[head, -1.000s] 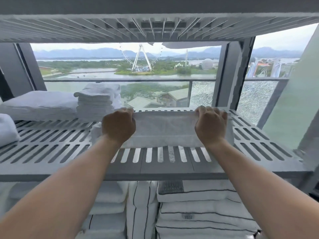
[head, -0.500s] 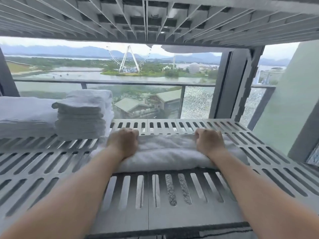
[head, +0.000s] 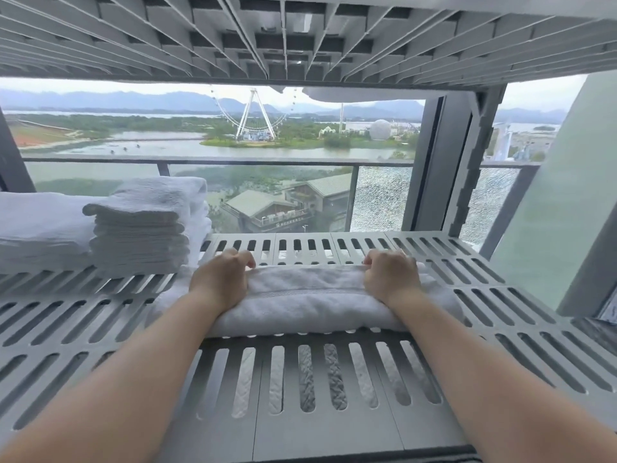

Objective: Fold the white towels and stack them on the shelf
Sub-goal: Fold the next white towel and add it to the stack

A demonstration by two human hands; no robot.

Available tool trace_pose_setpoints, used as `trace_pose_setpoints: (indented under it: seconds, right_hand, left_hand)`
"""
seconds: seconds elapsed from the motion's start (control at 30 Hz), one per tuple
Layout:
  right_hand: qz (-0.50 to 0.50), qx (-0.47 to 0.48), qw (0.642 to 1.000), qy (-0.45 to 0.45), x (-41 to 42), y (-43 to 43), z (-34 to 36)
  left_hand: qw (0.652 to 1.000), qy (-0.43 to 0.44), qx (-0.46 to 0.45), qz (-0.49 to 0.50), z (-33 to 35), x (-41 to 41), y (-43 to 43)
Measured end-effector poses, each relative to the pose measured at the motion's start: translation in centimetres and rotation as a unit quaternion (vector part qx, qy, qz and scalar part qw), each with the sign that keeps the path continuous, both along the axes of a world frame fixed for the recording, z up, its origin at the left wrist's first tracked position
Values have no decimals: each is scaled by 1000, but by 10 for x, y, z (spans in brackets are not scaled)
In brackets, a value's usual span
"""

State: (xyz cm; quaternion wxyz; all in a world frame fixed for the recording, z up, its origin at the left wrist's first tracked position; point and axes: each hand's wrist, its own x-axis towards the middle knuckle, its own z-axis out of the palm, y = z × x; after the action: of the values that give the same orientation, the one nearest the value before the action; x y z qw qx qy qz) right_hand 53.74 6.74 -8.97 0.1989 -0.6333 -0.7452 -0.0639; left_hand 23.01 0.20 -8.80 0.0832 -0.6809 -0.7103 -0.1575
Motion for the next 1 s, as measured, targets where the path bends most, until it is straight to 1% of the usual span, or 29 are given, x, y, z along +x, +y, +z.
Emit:
trace_pose_setpoints:
  seconds: [0.03,0.1,0.17,0.2,0.23,0.27,0.3,0.37,0.43,0.5,0.67,0.8,0.83,0.9,0.93,1.0]
  right_hand:
    - [-4,3,1000,-6,0,-1,-2]
    - [-23,19,999,-29,-4,-4,1]
    - [-18,74,997,-24,-12,-10,8]
    - [13,114,993,-9,-18,-14,11]
    - [65,142,988,13,-26,-19,14]
    - [128,145,980,40,-35,-25,16]
    - [189,122,972,62,-43,-31,16]
    - [260,54,962,61,-55,-41,11]
    - [271,15,962,38,-59,-41,3]
    - [256,-8,966,37,-57,-36,-1]
    - [233,-61,971,18,-52,-29,-8]
    - [222,-141,964,-25,-51,-25,-10]
    - [220,-149,964,-30,-52,-25,-10]
    - [222,-153,963,-22,-52,-24,-9]
    - [224,-154,962,-6,-50,-23,-9]
    - [217,-161,962,32,-41,-21,-7]
  left_hand:
    - [1000,3,1,6,0,0,0]
    - [999,20,33,14,4,3,-1]
    - [996,27,84,0,9,11,-3]
    - [994,24,107,-15,11,19,-4]
    - [992,20,123,-31,13,27,-5]
    - [990,12,134,-45,14,36,-6]
    - [989,-2,135,-56,13,43,-7]
    - [992,-45,94,-72,7,51,-8]
    - [994,-72,18,-79,0,49,-8]
    - [993,-79,-16,-85,-6,46,-7]
    - [994,-68,-24,-78,-3,49,-3]
    - [998,-3,-11,-59,4,61,-4]
    - [998,8,-23,-55,5,68,-3]
    - [995,-16,-84,-50,3,81,-4]
    - [991,-30,-119,-45,0,85,-5]
    - [986,-14,-163,-35,-8,88,-7]
